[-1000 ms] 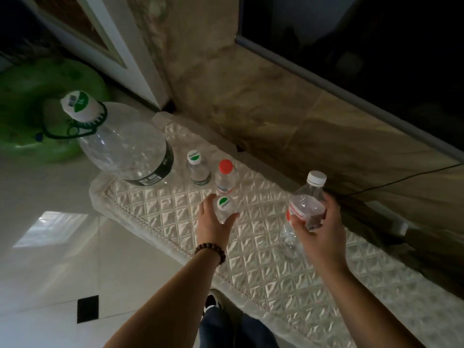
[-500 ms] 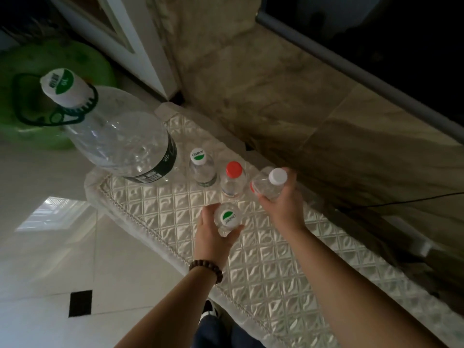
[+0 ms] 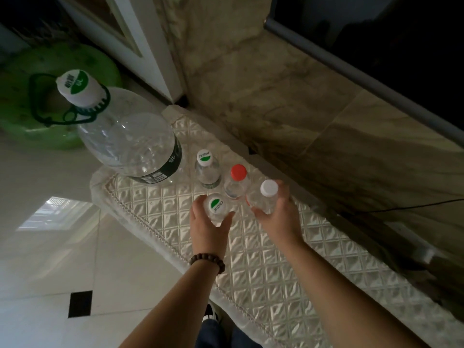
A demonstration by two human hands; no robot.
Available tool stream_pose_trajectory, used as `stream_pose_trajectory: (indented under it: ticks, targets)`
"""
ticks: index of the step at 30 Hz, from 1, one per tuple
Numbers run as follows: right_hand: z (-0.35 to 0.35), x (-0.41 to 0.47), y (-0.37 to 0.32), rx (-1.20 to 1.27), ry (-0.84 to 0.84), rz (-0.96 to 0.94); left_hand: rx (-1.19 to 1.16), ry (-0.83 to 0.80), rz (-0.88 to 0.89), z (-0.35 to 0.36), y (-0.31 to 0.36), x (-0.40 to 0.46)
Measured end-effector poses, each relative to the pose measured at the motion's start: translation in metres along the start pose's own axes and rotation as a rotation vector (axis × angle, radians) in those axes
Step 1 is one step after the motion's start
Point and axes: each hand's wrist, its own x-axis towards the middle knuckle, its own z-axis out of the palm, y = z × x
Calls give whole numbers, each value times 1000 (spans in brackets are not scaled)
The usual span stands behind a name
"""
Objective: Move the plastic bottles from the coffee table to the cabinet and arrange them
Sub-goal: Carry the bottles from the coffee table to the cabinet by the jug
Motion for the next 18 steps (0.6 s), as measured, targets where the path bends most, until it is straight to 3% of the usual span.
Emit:
stream_pose_trajectory:
  ticks: [18]
  targets:
    - [28,-22,-8,14,-101,21,133,-82,25,-13,-1,7]
